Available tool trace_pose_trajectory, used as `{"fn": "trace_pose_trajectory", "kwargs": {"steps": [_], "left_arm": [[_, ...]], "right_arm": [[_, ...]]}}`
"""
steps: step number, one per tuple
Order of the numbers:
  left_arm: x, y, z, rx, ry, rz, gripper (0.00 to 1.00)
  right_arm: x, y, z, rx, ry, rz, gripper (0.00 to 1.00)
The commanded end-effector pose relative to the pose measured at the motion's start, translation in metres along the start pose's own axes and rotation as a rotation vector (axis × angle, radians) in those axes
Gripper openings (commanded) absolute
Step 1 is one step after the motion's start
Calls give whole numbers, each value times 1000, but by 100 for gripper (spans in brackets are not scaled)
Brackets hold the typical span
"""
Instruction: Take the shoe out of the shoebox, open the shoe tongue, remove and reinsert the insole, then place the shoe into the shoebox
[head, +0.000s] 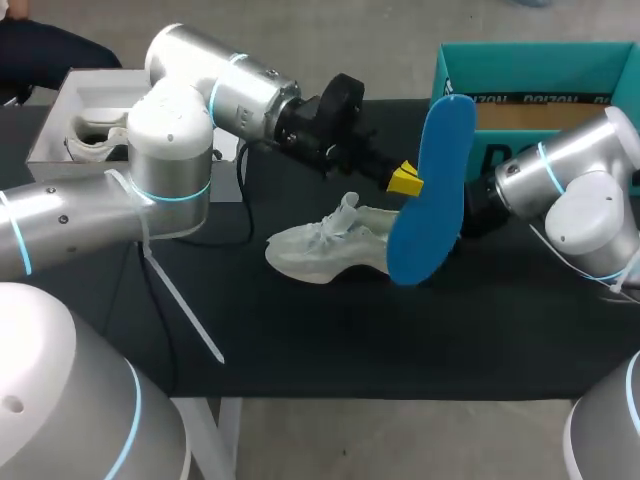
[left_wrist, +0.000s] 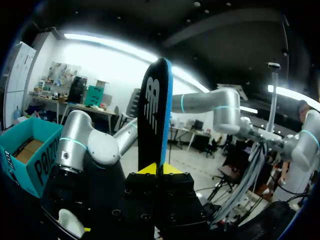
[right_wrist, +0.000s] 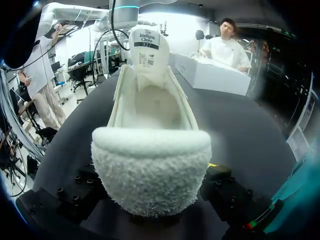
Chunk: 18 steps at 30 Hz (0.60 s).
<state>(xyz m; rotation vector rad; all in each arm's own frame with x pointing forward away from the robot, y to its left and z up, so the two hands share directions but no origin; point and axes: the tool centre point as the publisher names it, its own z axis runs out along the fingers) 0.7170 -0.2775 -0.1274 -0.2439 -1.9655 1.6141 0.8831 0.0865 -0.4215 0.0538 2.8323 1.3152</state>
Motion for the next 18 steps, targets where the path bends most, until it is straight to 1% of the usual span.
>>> {"fn": "trace_pose_trajectory", "kwargs": {"steps": [1, 4, 6, 7, 8, 11, 18], "left_arm": [[31, -4, 9, 50, 49, -32, 0], [52, -9, 13, 66, 70, -51, 0], [62, -12, 13, 76, 69, -47, 0], [70, -14, 12, 84, 64, -44, 0], [76, -15, 12, 72, 50, -40, 0], [97, -20, 13, 97, 69, -39, 0], [135, -24, 14, 122, 83, -62, 0]], "right_arm": [[-1, 0, 1, 1, 0, -1, 0], [-1, 0, 1, 1, 0, -1, 0], [-1, 0, 1, 1, 0, -1, 0], [-1, 0, 1, 1, 0, -1, 0], [-1, 0, 1, 1, 0, -1, 0], [-1, 0, 1, 1, 0, -1, 0], [-1, 0, 1, 1, 0, -1, 0]]}}
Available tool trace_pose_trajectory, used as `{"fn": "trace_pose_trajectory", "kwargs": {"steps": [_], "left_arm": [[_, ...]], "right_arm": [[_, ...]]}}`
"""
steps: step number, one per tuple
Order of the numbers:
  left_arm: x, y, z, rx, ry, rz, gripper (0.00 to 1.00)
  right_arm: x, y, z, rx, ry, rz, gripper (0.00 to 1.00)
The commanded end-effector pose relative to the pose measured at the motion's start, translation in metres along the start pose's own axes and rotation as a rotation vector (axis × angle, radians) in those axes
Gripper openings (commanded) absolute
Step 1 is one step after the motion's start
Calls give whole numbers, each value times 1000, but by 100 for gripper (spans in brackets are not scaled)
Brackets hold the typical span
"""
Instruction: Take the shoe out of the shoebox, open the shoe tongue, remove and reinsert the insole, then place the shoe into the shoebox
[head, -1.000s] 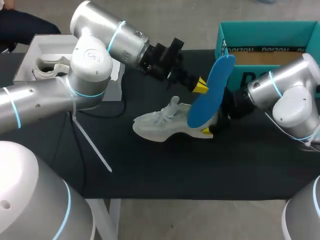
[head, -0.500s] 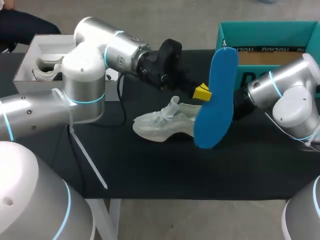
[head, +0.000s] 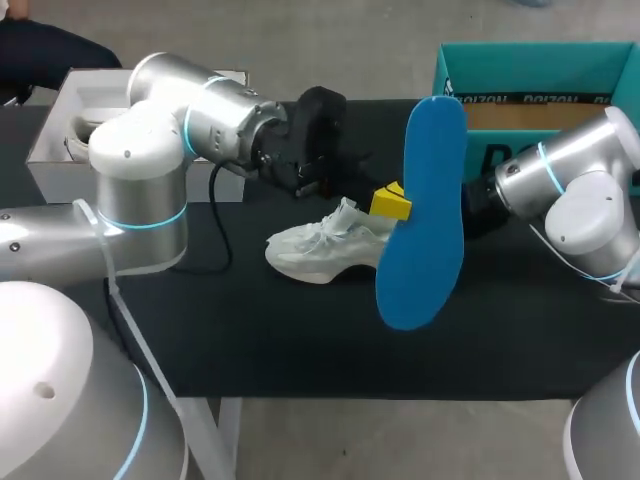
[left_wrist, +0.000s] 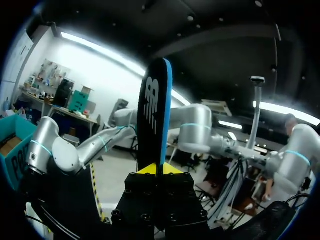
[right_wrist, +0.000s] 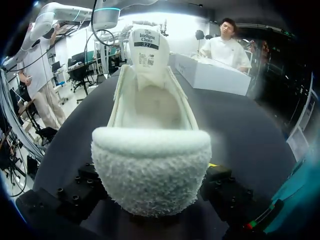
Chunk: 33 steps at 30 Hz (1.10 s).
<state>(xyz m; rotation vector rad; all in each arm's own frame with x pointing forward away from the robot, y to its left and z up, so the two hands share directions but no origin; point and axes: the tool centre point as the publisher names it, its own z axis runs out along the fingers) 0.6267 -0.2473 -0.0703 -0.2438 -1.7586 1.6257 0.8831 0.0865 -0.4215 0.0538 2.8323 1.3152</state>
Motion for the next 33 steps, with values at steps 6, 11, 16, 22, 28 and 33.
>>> {"fn": "trace_pose_trajectory", "kwargs": {"steps": [6, 11, 16, 22, 28, 33], "left_arm": [[45, 9, 4, 41, -74, -16, 0], [57, 8, 12, 42, -79, -29, 0], [61, 8, 14, 28, -97, -19, 0], [65, 6, 6, 57, -115, 8, 0], [65, 6, 4, 57, -128, 13, 0], [65, 6, 4, 57, -128, 13, 0]], "right_arm": [[-1, 0, 1, 1, 0, -1, 0], [-1, 0, 1, 1, 0, -1, 0], [-1, 0, 1, 1, 0, -1, 0], [-1, 0, 1, 1, 0, -1, 0], [-1, 0, 1, 1, 0, -1, 0], [-1, 0, 1, 1, 0, -1, 0]]}}
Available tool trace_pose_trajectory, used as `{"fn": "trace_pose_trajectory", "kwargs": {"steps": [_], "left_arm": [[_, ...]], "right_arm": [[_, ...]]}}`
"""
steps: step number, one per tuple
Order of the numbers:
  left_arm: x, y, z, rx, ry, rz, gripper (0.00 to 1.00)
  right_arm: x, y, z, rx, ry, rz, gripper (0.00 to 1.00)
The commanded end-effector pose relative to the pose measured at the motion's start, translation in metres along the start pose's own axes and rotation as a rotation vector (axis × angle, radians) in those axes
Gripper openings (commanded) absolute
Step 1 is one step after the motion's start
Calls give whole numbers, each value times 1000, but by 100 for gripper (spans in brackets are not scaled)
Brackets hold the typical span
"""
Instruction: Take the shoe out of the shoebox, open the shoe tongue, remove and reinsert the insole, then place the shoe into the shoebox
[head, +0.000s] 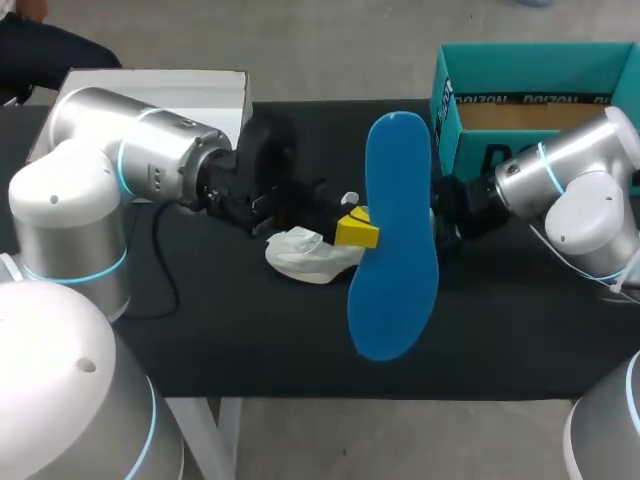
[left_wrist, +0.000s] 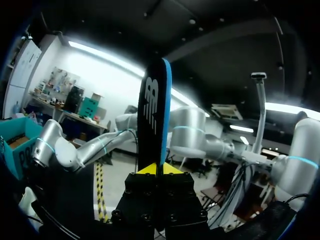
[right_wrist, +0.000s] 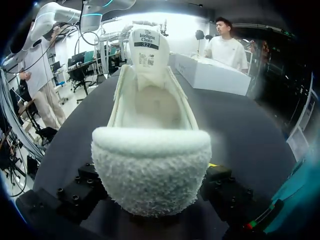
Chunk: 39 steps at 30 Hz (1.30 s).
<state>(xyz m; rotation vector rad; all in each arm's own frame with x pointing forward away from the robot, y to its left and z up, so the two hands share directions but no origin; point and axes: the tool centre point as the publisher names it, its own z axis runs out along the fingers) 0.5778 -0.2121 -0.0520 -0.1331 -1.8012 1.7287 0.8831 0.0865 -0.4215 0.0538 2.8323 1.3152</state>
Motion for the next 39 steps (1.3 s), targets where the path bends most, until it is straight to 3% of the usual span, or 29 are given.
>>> {"fn": "trace_pose_trajectory", "kwargs": {"steps": [1, 13, 14, 15, 16, 24, 39], "left_arm": [[2, 1, 1, 1, -7, 0, 0], [2, 1, 1, 1, -7, 0, 0], [2, 1, 1, 1, -7, 0, 0], [2, 1, 1, 1, -7, 0, 0], [2, 1, 1, 1, -7, 0, 0], [2, 1, 1, 1, -7, 0, 0], [2, 1, 1, 1, -7, 0, 0]], "right_arm": [[-1, 0, 1, 1, 0, -1, 0], [-1, 0, 1, 1, 0, -1, 0], [-1, 0, 1, 1, 0, -1, 29], [-1, 0, 1, 1, 0, -1, 86], [-1, 0, 1, 1, 0, -1, 100], [-1, 0, 1, 1, 0, -1, 100], [-7, 0, -31, 257, -80, 58, 100]]}}
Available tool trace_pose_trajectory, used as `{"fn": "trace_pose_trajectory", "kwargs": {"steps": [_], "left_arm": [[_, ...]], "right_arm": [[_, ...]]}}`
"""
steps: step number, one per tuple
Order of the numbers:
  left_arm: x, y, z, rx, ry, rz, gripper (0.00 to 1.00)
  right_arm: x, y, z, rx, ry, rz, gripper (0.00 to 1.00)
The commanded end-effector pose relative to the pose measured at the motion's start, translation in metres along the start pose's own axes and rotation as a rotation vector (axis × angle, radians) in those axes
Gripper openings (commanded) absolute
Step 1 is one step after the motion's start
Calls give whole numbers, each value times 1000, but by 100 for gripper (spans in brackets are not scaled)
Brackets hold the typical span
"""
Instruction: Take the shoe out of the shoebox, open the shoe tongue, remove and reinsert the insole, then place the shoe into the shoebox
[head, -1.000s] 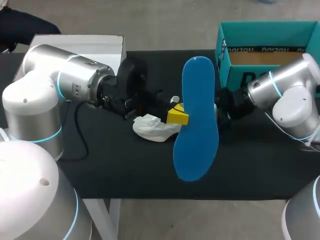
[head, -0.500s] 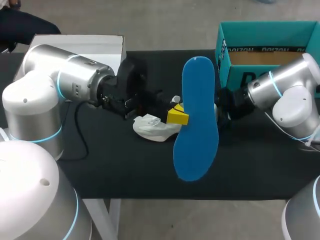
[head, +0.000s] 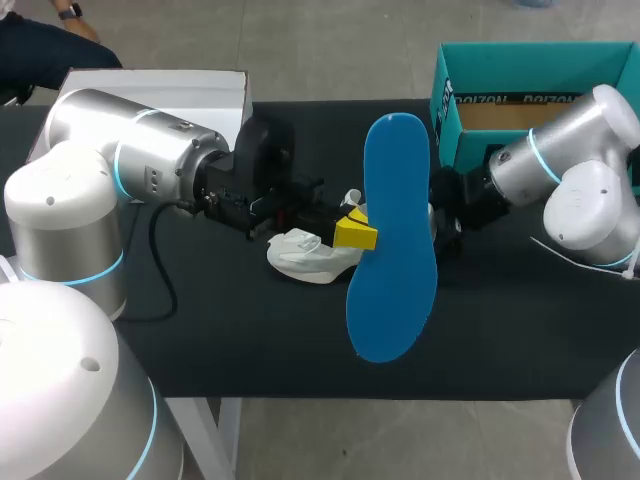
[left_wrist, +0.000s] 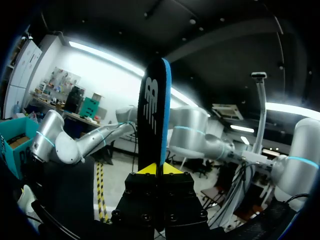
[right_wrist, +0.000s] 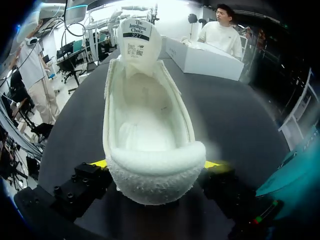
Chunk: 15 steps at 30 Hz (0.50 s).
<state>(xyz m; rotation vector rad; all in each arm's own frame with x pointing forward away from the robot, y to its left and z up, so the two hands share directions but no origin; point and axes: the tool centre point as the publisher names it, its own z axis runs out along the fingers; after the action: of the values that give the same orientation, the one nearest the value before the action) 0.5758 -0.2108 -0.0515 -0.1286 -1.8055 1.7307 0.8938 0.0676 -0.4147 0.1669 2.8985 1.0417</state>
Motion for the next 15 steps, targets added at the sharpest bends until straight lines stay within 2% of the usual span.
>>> {"fn": "trace_pose_trajectory", "kwargs": {"steps": [1, 10, 15], "left_arm": [[0, 0, 1, 1, -1, 0, 0], [0, 0, 1, 1, -1, 0, 0], [0, 0, 1, 1, -1, 0, 0]], "right_arm": [[3, 3, -16, 93, -11, 12, 100], [2, -4, -51, 369, -44, 4, 100], [-1, 2, -67, 422, -64, -6, 100]]}}
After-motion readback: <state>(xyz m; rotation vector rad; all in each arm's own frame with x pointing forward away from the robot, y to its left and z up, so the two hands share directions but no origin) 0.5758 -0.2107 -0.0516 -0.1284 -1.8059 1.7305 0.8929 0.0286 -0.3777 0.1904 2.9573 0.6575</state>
